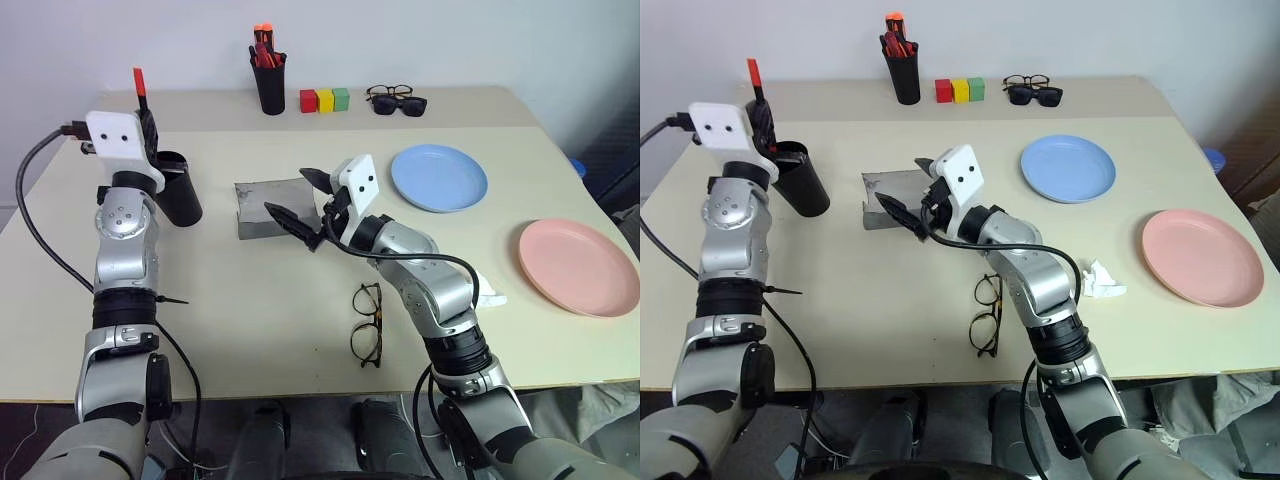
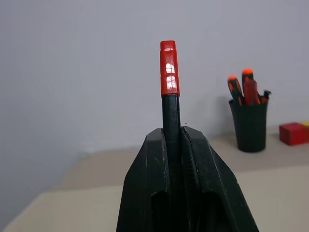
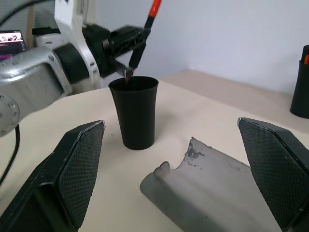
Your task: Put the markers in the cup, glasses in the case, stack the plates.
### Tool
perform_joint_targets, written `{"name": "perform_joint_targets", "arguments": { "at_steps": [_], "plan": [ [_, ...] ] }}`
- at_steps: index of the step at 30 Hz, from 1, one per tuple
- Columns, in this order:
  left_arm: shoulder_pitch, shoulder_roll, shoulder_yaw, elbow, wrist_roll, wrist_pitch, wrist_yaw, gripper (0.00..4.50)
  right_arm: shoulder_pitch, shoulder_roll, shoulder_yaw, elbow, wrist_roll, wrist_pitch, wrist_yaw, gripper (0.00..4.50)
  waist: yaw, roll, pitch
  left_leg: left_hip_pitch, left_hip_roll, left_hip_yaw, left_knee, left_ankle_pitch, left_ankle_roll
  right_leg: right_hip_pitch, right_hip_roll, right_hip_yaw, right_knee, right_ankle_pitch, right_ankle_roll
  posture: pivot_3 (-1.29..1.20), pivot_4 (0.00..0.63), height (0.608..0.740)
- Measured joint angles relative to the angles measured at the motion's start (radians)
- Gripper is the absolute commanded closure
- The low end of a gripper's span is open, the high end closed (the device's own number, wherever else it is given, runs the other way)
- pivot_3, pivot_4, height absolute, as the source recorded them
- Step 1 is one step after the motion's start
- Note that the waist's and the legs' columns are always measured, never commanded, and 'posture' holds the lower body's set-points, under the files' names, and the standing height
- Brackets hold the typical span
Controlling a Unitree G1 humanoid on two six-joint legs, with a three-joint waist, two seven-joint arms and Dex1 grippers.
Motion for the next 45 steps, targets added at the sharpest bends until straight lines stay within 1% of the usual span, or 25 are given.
{"name": "perform_joint_targets", "arguments": {
  "at_steps": [2,3,7,10,13,16,17,20,22,24,27,29,32,36,39,40,42,43,45],
  "plan": [
    [0.007,-0.006,0.001,0.010,0.000,-0.003,0.002,3.63,0.000,0.000,-0.001,0.000,0.000,0.000,-0.003,0.00,-0.001,0.000,0.000,0.000,0.000,0.000,0.000,0.000,0.000,0.000,0.000,0.000,0.000,0.000,0.000,0.00,0.150,0.740],
    [0.009,-0.013,0.002,0.014,-0.001,-0.006,0.003,3.31,0.000,0.000,-0.001,0.000,0.000,0.000,-0.003,0.00,0.000,0.000,0.000,0.000,0.000,0.000,0.000,0.000,0.000,0.000,0.000,0.000,0.000,0.000,0.000,0.00,0.150,0.740],
    [0.010,-0.020,0.005,0.019,-0.004,-0.014,0.008,1.37,0.000,-0.002,-0.002,0.000,0.000,0.000,-0.003,0.00,-0.001,0.000,0.000,0.000,0.000,0.000,0.000,0.000,0.000,0.000,0.000,0.000,0.000,0.000,0.000,0.00,0.150,0.740],
    [0.010,-0.025,0.023,0.015,-0.035,-0.014,0.006,1.37,0.000,-0.009,-0.004,0.000,0.000,0.000,0.000,0.00,0.000,0.000,0.000,0.000,0.000,0.000,0.000,0.000,0.000,0.000,0.000,0.000,0.000,0.000,0.000,0.00,0.150,0.740],
    [0.010,-0.024,0.024,-0.034,-0.074,0.004,-0.045,1.37,-0.003,-0.055,-0.009,-0.001,-0.001,-0.001,0.022,0.00,0.001,0.000,0.000,0.000,0.000,0.000,0.000,0.000,0.000,0.000,0.000,0.000,0.000,0.000,0.000,0.00,0.150,0.740],
    [0.016,0.031,-0.046,-0.179,-0.154,0.137,-0.256,0.48,-0.003,-0.184,-0.051,-0.002,0.002,0.004,0.089,0.00,0.010,-0.001,0.001,-0.001,-0.001,0.000,0.001,0.000,0.000,0.002,-0.001,0.000,-0.002,0.000,0.000,0.00,0.150,0.740],
    [0.020,0.062,-0.087,-0.230,-0.175,0.208,-0.337,0.05,-0.003,-0.228,-0.068,-0.003,0.003,0.004,0.111,0.00,0.010,0.000,0.001,-0.001,-0.001,0.000,0.000,0.000,0.000,0.002,-0.001,0.000,-0.002,0.000,0.000,0.00,0.150,0.740],
    [0.022,0.161,-0.244,-0.332,-0.189,0.445,-0.539,0.05,0.003,-0.343,-0.128,-0.007,0.010,0.006,0.169,0.00,0.003,0.002,0.003,0.000,0.000,0.000,-0.001,0.000,0.000,0.002,0.000,0.000,-0.001,-0.001,0.000,0.00,0.150,0.740],
    [0.021,0.178,-0.324,-0.329,-0.175,0.544,-0.617,0.05,0.021,-0.392,-0.149,-0.025,0.015,0.012,0.203,0.00,-0.005,0.004,0.004,0.001,0.001,0.000,-0.001,0.000,0.001,0.001,0.001,0.000,-0.001,-0.001,0.000,0.00,0.150,0.740],
    [0.001,0.177,-0.398,-0.285,-0.152,0.596,-0.683,0.05,0.058,-0.460,-0.147,-0.058,0.025,0.027,0.259,0.00,-0.007,0.004,0.005,0.001,0.001,0.000,0.000,-0.001,0.001,0.001,0.002,0.000,0.000,-0.001,0.000,0.00,0.150,0.740],
    [-0.065,0.170,-0.480,-0.147,-0.078,0.594,-0.737,0.05,0.131,-0.551,-0.144,-0.122,0.041,0.050,0.337,0.00,-0.001,0.004,0.007,0.000,0.001,0.000,0.000,-0.001,0.001,0.001,0.001,0.000,-0.001,-0.001,0.000,0.00,0.150,0.740],
    [-0.104,0.156,-0.504,-0.059,-0.038,0.586,-0.753,0.05,0.158,-0.567,-0.145,-0.151,0.048,0.060,0.355,0.00,-0.001,0.003,0.007,0.000,0.001,0.000,0.001,-0.001,0.001,0.001,0.001,0.000,-0.001,-0.001,0.000,0.00,0.150,0.740],
    [-0.140,0.135,-0.532,0.032,-0.003,0.555,-0.816,0.81,0.176,-0.567,-0.145,-0.183,0.050,0.068,0.349,0.00,0.000,0.003,0.007,-0.001,0.001,0.000,0.001,-0.001,0.001,0.001,0.001,0.000,-0.001,-0.001,0.000,0.00,0.150,0.740],
    [-0.166,0.115,-0.541,0.126,0.024,0.500,-0.870,2.86,0.222,-0.563,-0.146,-0.235,0.050,0.090,0.318,0.00,0.002,0.002,0.008,-0.001,0.001,0.000,0.001,-0.001,0.001,0.001,0.001,0.000,-0.001,-0.001,0.001,0.00,0.150,0.740],
    [-0.171,0.107,-0.540,0.148,0.028,0.459,-0.915,4.40,0.238,-0.563,-0.146,-0.257,0.051,0.101,0.301,0.00,0.002,0.002,0.008,-0.001,0.001,0.000,0.001,-0.001,0.001,0.001,0.001,0.000,-0.001,-0.001,0.001,0.00,0.150,0.740],
    [-0.167,0.106,-0.538,0.146,0.028,0.439,-0.929,4.46,0.239,-0.563,-0.146,-0.259,0.051,0.105,0.298,0.00,0.002,0.002,0.008,-0.001,0.001,0.000,0.001,-0.001,0.001,0.001,0.001,0.000,-0.001,-0.001,0.001,0.00,0.150,0.740],
    [-0.125,0.118,-0.535,0.084,0.019,0.346,-0.996,4.46,0.245,-0.564,-0.147,-0.269,0.051,0.128,0.285,0.00,0.001,0.002,0.008,-0.001,0.001,0.000,0.000,-0.001,0.001,0.001,0.000,0.000,-0.001,-0.001,0.000,0.00,0.150,0.740],
    [-0.089,0.128,-0.535,0.024,0.002,0.318,-1.045,4.46,0.251,-0.565,-0.149,-0.275,0.059,0.158,0.277,0.00,0.001,0.002,0.008,-0.001,0.001,0.000,0.000,-0.001,0.001,0.001,0.000,0.000,-0.002,-0.001,0.000,0.00,0.150,0.740],
    [-0.026,0.145,-0.537,-0.095,-0.026,0.320,-1.115,4.46,0.263,-0.571,-0.157,-0.283,0.093,0.236,0.273,0.00,0.002,0.002,0.009,-0.001,0.001,0.000,0.000,-0.001,0.001,0.001,0.000,0.000,-0.002,-0.002,0.000,0.00,0.150,0.740]
  ]
}}
